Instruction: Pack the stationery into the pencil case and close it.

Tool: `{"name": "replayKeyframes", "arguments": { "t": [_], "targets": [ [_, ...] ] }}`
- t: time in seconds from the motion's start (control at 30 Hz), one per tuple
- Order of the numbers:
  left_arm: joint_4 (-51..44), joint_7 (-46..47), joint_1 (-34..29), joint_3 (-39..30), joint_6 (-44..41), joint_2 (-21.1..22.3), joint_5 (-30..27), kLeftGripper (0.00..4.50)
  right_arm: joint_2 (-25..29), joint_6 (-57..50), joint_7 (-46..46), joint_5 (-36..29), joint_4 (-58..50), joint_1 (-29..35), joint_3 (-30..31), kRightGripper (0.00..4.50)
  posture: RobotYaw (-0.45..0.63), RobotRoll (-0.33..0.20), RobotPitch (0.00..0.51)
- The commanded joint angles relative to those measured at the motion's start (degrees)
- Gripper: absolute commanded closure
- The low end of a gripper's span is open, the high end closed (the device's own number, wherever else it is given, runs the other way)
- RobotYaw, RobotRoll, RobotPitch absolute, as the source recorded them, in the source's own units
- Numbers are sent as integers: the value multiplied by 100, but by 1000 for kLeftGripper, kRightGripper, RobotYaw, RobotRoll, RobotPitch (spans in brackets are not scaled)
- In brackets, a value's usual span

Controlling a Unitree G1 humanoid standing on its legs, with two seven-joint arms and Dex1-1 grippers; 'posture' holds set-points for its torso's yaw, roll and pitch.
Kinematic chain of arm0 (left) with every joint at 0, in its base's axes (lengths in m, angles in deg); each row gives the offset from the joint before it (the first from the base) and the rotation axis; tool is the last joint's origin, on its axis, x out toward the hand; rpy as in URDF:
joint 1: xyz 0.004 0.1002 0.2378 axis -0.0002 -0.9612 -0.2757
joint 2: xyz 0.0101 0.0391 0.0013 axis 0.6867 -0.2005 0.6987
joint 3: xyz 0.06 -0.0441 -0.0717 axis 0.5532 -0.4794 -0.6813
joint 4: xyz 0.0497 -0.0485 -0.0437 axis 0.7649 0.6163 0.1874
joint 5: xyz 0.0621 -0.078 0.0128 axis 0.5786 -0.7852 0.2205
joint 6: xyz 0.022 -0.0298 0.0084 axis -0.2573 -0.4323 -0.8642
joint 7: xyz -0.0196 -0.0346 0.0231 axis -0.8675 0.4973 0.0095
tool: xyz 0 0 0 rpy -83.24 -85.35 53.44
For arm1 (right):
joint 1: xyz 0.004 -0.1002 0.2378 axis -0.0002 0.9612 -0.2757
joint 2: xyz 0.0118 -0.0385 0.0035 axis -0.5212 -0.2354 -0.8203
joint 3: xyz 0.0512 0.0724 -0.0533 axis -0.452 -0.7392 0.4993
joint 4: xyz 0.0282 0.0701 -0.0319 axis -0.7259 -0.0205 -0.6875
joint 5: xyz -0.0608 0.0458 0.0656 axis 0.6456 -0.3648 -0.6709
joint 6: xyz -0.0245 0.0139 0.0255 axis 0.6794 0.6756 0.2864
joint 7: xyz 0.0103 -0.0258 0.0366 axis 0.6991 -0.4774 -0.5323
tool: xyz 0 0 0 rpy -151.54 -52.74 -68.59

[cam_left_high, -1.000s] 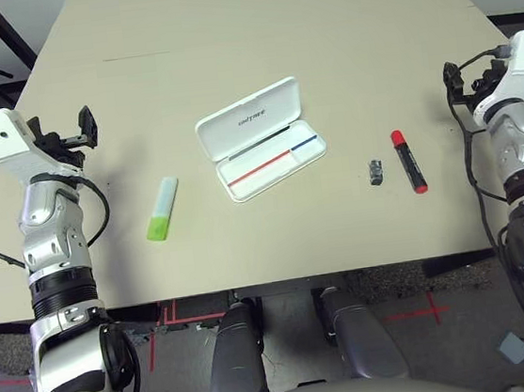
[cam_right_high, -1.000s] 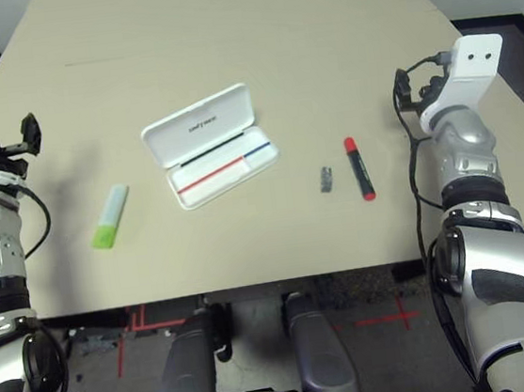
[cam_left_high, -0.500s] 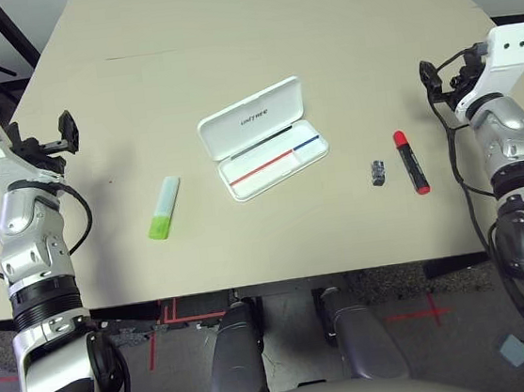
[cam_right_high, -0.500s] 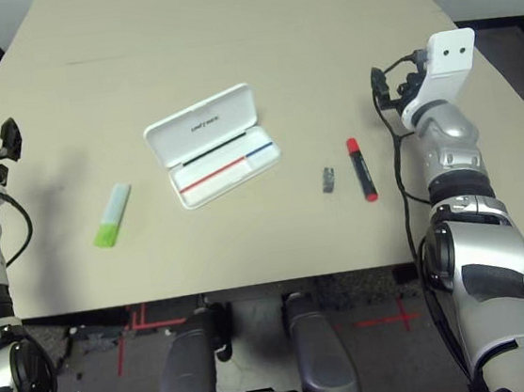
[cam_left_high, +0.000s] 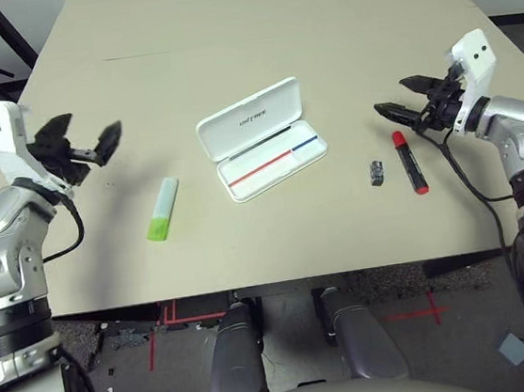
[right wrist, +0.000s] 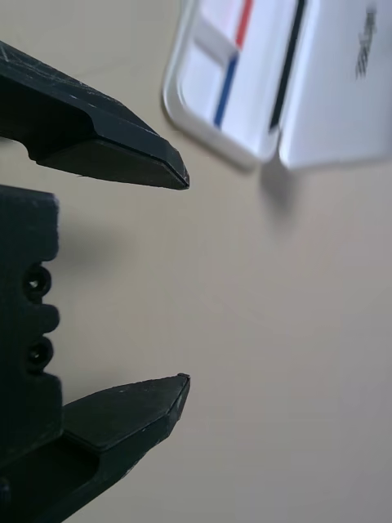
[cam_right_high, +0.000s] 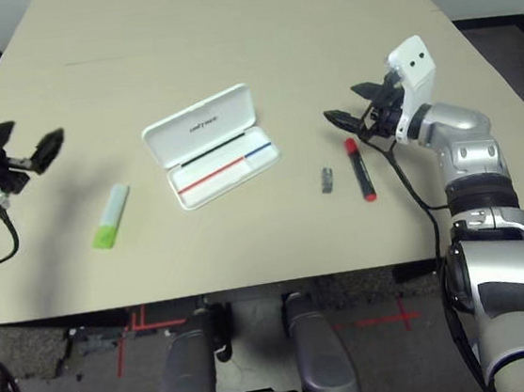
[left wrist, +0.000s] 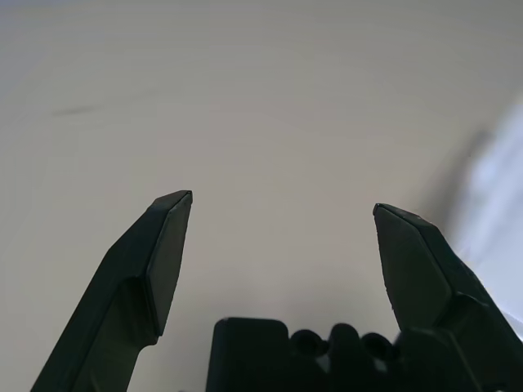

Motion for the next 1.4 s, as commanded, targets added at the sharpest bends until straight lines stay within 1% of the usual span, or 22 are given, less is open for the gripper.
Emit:
{"name": "replayKeyframes", "arguments": {
  "t": [0.03,0.17,0.27,0.43,0.67,0.8,0.9,1.0,1.17,1.4],
  "targets": [
    [-603,-335,-221,172,-480,157,-316,19,74,-327,307,-110,-439,180,163,0,24,0,232],
    [-1127,-600,-387,315,-863,265,-582,19,74,-600,537,-163,-805,301,263,0,31,0,234],
    [-1354,-686,-385,440,-1063,278,-680,19,75,-726,660,-181,-979,323,342,0,37,0,236],
    [-1621,-675,-183,835,-1335,206,-726,19,70,-887,847,-213,-1189,323,449,0,46,0,239],
    [-1852,-614,174,1588,-1734,46,-683,19,23,-951,912,-212,-1306,310,592,0,54,0,241],
    [-1934,-555,316,2176,-1862,44,-392,19,-23,-912,904,-174,-1276,277,646,0,53,0,242],
    [-1846,-476,415,2495,-1854,-52,-193,19,-56,-932,946,-200,-1345,300,695,0,53,0,243],
    [-1714,-464,487,2733,-1826,-101,28,19,-97,-953,979,-231,-1408,334,759,0,54,0,243],
    [-1446,-540,579,3097,-1800,-60,425,19,-123,-1101,1062,-340,-1636,440,835,0,52,0,243],
    [-946,-701,711,3528,-1538,-193,896,19,-89,-1188,1031,-360,-1835,515,844,0,32,0,240]
  ]
}}
